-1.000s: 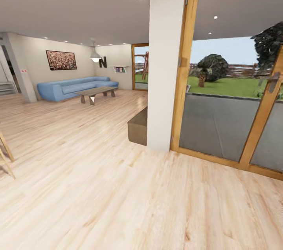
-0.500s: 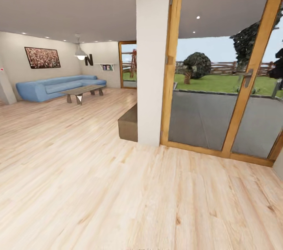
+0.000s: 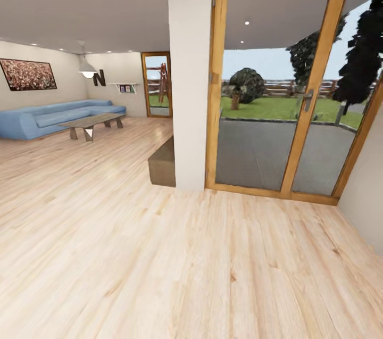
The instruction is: In the kitchen, take the Vidalia onion out of the sink, dice it on the chopping board with the paring knife, put the diced onion into the bowl on the countertop, then place both the paring knife and the chopping board into the sink.
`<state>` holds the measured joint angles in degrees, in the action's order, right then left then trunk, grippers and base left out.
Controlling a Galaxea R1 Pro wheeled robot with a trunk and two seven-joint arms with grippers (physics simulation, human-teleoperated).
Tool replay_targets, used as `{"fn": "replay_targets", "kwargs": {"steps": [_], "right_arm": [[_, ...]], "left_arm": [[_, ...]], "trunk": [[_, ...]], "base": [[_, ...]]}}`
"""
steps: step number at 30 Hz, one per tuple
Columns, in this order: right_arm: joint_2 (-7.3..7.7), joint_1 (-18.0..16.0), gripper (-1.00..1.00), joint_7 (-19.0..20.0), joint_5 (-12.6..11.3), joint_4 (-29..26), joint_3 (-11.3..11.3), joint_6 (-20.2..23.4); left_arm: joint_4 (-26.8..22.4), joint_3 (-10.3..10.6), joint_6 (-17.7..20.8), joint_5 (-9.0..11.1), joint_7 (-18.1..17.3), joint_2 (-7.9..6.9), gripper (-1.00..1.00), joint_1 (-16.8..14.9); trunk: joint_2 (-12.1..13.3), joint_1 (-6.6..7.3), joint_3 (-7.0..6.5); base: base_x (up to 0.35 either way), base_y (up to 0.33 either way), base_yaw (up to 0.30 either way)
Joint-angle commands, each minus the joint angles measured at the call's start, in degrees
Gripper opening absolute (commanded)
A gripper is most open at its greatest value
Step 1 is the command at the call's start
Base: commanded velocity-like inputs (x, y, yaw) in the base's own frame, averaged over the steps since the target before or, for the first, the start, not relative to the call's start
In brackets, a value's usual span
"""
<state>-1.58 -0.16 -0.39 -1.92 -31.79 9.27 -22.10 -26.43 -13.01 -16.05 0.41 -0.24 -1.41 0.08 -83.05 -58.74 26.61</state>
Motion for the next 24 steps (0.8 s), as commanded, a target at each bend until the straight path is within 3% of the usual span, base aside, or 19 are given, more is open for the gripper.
{"fn": "replay_targets", "kwargs": {"steps": [1, 24], "right_arm": [[-0.06, -0.02, 1.0, 0.09, -0.19, -0.02, 0.14, -0.13], [0.0, -0.02, 1.0, 0.21, -0.2, -0.02, 0.14, -0.13]], "left_arm": [[-0.02, -0.04, -0.12, 0.04, -0.03, 0.0, 1.0, 0.01], [-0.02, 0.0, -0.12, 0.07, -0.03, 0.08, 1.0, 0.01]], "trunk": [[-0.03, 0.01, 0.09], [-0.03, 0.01, 0.41]], "base": [[-0.153, 0.148, -0.249], [-0.012, 0.011, -0.272]]}}
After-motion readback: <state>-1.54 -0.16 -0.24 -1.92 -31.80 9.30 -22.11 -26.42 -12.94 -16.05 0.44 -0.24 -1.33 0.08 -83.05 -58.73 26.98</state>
